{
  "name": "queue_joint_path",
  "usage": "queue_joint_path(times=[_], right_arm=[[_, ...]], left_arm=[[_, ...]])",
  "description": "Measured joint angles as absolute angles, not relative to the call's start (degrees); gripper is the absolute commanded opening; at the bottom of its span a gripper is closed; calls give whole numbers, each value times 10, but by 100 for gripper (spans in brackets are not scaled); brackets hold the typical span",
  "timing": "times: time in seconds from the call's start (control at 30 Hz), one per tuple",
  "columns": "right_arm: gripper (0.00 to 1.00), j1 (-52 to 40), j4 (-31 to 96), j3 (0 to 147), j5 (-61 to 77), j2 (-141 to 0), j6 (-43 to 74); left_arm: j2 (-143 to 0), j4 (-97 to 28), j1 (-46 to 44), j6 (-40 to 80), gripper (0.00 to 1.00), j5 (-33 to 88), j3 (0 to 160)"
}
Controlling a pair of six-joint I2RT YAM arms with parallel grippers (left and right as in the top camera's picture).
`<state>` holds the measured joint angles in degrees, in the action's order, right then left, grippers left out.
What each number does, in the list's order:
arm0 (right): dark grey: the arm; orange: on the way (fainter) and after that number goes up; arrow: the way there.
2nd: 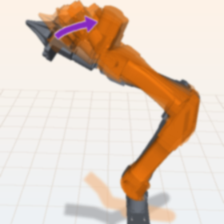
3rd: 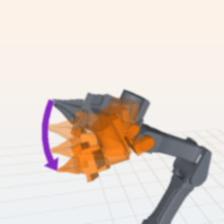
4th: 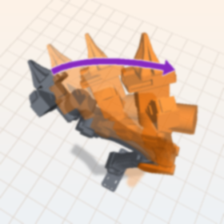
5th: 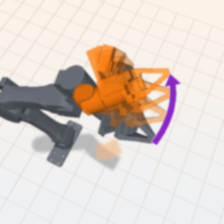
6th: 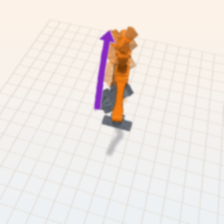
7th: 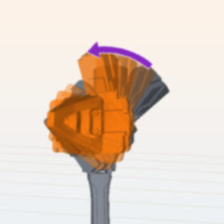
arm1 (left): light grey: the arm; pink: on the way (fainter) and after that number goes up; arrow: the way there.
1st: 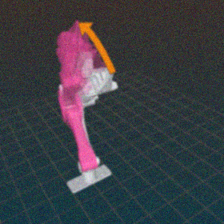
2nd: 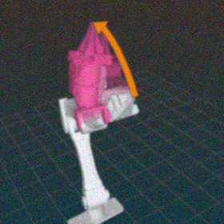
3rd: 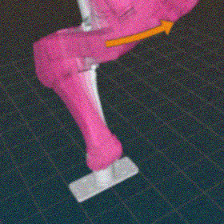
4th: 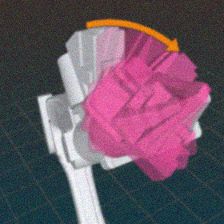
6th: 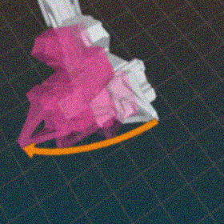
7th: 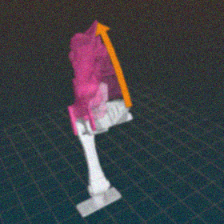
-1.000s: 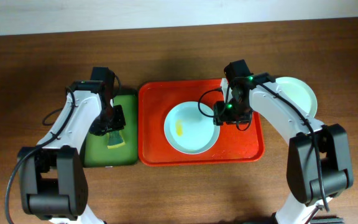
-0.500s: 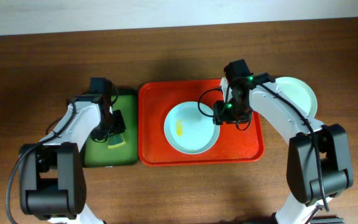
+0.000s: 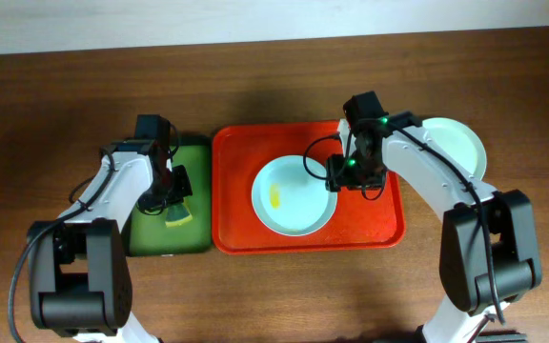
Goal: Clean dirty plates on tray and stack at the side
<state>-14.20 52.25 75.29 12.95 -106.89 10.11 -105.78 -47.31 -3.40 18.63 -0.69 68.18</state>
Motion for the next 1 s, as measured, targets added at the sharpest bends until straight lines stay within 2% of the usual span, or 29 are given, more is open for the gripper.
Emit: queue_joint_path(times=[0.03,0.1,0.23,0.27,0.33,0.37,0.4,0.5,0.53,0.57,0.6,0.63,0.67,0.73,0.9,1.0], right_arm=[[61,-142,514,741,130,-1068,102],[50,-142,488,707,130,-1068,102],[45,-142,475,701,131,-1068,103],[38,-142,465,692,132,-1068,106],[32,-144,444,675,131,-1068,118],[14,-146,438,673,132,-1068,123],[4,-156,430,672,131,-1068,129],[7,-174,425,672,131,-1068,162],[27,-174,425,672,131,-1068,179],[38,-174,425,672,131,-1068,197],[40,-174,416,672,131,-1068,212],[40,-175,411,672,131,-1068,218],[34,-175,401,671,131,-1068,222],[4,-176,378,656,131,-1068,224],[4,-182,366,640,134,-1068,267],[4,-182,365,640,144,-1068,340]], left_arm=[[-1058,-473,-34,186,15,-7,681],[-1058,-473,-34,186,16,-7,681],[-1058,-473,-34,186,16,-7,681],[-1058,-473,-34,186,16,-7,681],[-1058,-473,-34,180,16,-7,681],[-1058,-472,-34,180,16,-7,681],[-1058,-472,-34,180,15,-7,681],[-1058,-471,-36,179,16,-9,681],[-1058,-471,-36,177,16,-9,681],[-1058,-471,-36,175,15,-9,681],[-1058,-471,-36,175,14,-9,681],[-1058,-470,-37,175,14,-9,681],[-1058,-468,-37,171,14,-9,681],[-1058,-464,-41,164,14,-11,681],[-1058,-458,-41,147,11,-11,681],[-1058,-439,-41,116,0,-11,680]])
